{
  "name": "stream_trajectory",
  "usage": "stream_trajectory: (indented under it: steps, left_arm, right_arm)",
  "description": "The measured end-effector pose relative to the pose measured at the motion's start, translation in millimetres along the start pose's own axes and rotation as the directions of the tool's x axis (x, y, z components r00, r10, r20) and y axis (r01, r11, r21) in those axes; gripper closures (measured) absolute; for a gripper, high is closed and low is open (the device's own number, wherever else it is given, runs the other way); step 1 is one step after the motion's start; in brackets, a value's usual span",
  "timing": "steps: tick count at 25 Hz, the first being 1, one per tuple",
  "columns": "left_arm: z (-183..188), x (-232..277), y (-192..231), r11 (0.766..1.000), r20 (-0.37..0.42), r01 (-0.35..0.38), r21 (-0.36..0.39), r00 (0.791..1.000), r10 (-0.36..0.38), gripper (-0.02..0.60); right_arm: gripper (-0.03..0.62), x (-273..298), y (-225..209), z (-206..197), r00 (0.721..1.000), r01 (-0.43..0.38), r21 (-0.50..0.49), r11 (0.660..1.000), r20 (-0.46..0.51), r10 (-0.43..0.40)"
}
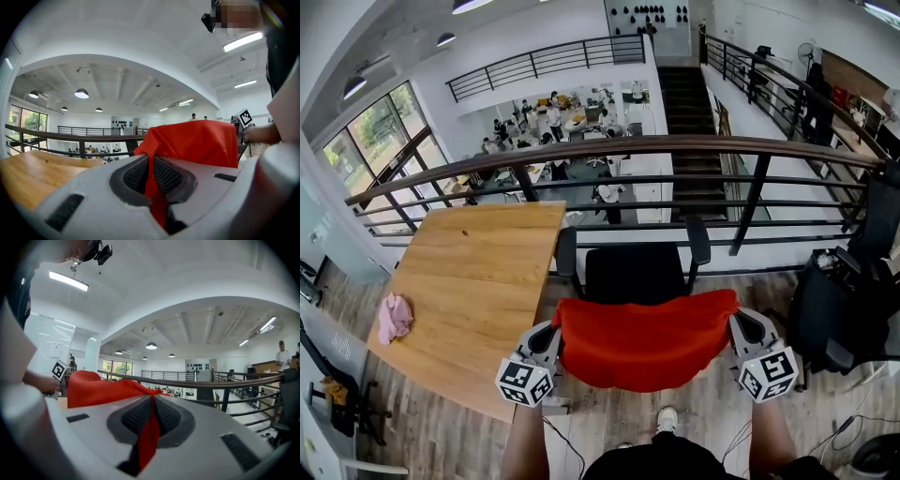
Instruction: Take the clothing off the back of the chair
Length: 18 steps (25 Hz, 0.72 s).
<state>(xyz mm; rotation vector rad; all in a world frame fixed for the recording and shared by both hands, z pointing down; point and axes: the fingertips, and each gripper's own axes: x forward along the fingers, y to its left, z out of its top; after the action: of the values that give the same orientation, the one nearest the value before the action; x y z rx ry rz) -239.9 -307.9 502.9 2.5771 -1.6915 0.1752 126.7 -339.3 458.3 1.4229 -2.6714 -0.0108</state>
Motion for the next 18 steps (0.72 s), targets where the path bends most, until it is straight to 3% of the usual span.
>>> stream_trajectory:
  steps: [7,18]
  left_arm:
    - [36,-30,4,0.999,0.081,-0.046,-0.005,0.996,0.047,0.555]
    - [85,-81,-12,0.997,0.214,-0.075,0.03,0.974,0.067,0.555]
  right_arm:
    - [0.569,-22,6,35,0.996,0.053,-0.046,0.998,0.077,-0.049]
    - [0.569,-63,36,71,0.986,0.056,-0.112,0.992,0.162,-0.037]
